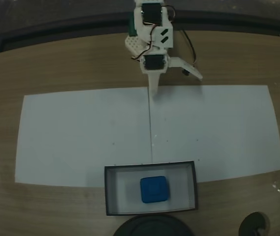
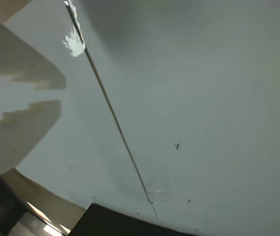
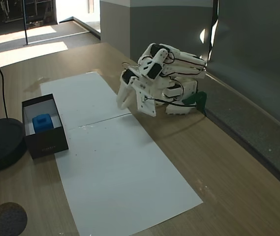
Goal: Grab a blue square and put it in the box.
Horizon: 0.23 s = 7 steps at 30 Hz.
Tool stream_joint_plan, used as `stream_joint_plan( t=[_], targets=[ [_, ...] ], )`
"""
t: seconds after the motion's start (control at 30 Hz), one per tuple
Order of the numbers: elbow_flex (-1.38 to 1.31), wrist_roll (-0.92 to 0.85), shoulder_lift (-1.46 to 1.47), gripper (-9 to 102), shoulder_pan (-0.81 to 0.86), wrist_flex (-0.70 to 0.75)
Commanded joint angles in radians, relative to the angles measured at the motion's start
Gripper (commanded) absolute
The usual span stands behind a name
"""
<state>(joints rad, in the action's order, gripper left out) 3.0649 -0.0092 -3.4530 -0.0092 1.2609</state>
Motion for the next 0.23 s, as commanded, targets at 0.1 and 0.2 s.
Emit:
stream_joint_plan(
  t=[0.1, 0.2],
  targets=[
    [-0.066, 0.005, -0.025, 0, -0.035, 0.034],
    [-0.066, 0.003, -0.025, 0, -0.035, 0.034]
  ],
)
